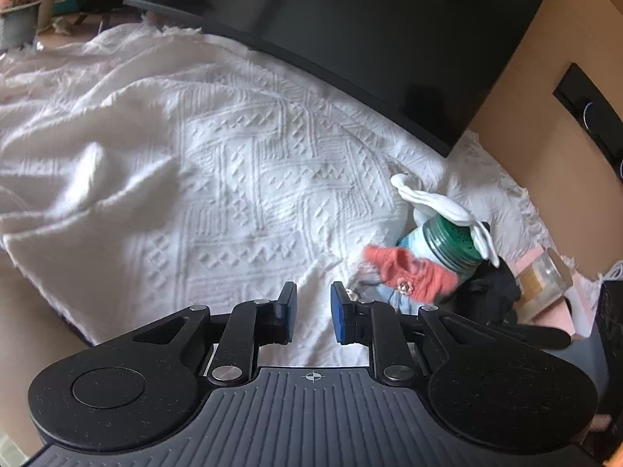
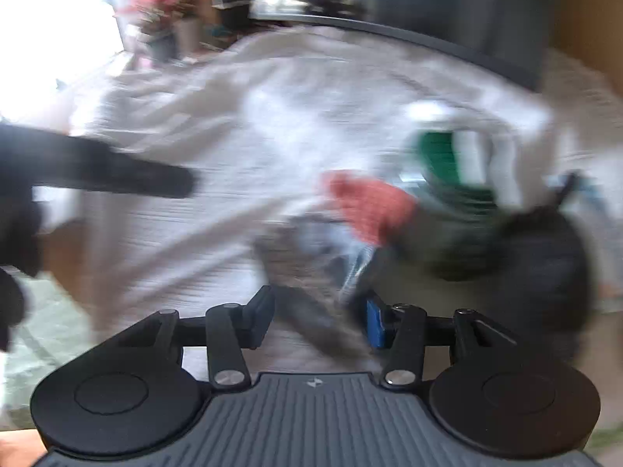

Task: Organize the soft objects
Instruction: 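Grasp the red fuzzy sock beside the green-lidded jar with the left gripper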

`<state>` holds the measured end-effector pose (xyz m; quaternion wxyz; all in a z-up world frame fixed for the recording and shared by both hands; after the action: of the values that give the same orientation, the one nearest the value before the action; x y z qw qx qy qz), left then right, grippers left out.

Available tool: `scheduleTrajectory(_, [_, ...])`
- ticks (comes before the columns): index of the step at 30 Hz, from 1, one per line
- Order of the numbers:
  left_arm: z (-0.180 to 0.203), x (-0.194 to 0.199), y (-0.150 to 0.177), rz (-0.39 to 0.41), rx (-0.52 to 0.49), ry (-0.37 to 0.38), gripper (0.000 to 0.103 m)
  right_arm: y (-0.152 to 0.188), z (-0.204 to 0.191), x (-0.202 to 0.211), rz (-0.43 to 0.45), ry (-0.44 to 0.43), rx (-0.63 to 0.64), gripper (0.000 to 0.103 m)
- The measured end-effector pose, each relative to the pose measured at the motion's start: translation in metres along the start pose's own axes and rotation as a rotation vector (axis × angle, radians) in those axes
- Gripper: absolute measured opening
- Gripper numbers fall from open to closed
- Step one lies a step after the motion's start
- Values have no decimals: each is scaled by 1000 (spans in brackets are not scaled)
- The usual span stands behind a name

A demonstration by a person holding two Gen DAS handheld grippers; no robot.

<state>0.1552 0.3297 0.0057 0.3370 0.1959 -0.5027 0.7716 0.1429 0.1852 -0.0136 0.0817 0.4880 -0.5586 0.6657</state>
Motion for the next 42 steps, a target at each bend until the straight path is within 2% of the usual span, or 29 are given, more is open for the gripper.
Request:
scheduleTrajectory(3, [7, -8, -5, -20, -34, 11, 21, 2, -24, 5, 14, -106, -7, 48])
scheduleTrajectory(5, [19, -16, -6, -31, -62, 42, 21, 6, -27, 14, 13, -133, -6, 48])
scheduleTrajectory(6, [30, -21, -5, -40, -88, 72, 21, 9, -24, 19, 18, -116, 0, 48])
scheduleTrajectory(8, [50, -31, -1, -63, -149, 124, 21, 17, -8, 30, 30, -20, 16, 51])
scheduleTrajectory(10, [72, -43, 7, -88, -231, 142, 24, 28, 13, 42, 36, 79, 11, 54])
scheduleTrajectory(12, [84, -54, 13, -92, -305, 101, 26, 41, 33, 53, 30, 166, -10, 54])
scheduleTrajectory(15, [86, -70, 19, -89, -447, -60, 30, 60, 60, 71, 18, 274, -51, 54])
scheduleTrajectory(17, [79, -71, 21, -81, -493, -135, 31, 74, 75, 85, 15, 334, -79, 58])
scheduleTrajectory(19, [72, -70, 21, -83, -469, -132, 32, 85, 87, 93, 13, 375, -110, 61])
scheduleTrajectory(21, [68, -71, 21, -97, -396, -90, 28, 98, 99, 99, 7, 413, -141, 62])
scheduleTrajectory(22, [67, -72, 20, -105, -357, -57, 28, 105, 106, 99, -4, 432, -162, 63])
scheduleTrajectory(23, [68, -76, 19, -127, -299, 4, 29, 110, 111, 100, 0, 437, -186, 69])
scheduleTrajectory(25, [75, -80, 19, -168, -209, 104, 39, 113, 117, 99, 20, 446, -222, 75])
scheduleTrajectory(27, [85, -83, 22, -190, -205, 153, 41, 113, 119, 96, 39, 449, -238, 79])
scheduleTrajectory(30, [100, -92, 36, -242, -302, 137, 45, 117, 125, 94, 69, 444, -287, 86])
scheduleTrajectory(33, [110, -96, 43, -226, -403, 82, 47, 117, 125, 90, 103, 450, -300, 90])
scheduleTrajectory(36, [115, -101, 46, -216, -453, 42, 50, 116, 124, 90, 104, 444, -299, 92])
scheduleTrajectory(38, [118, -104, 48, -211, -468, 27, 56, 116, 124, 89, 101, 440, -294, 94])
scheduleTrajectory(40, [122, -107, 50, -216, -447, 35, 72, 116, 123, 89, 100, 437, -292, 95])
scheduleTrajectory(42, [125, -109, 52, -220, -442, 38, 77, 117, 123, 88, 98, 430, -290, 96])
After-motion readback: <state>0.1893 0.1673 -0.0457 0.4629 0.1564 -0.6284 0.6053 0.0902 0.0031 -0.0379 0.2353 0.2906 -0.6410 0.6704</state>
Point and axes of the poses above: each gripper's, at about its wrist camera, not at the fingertips, and x roughly against the way its jaws point, z to its right, y to its underside, the point moved 10 cm from there along -x, roughly the way its jaws point, and after that the axes turned 3 degrees about y, right-handed, at the moved point
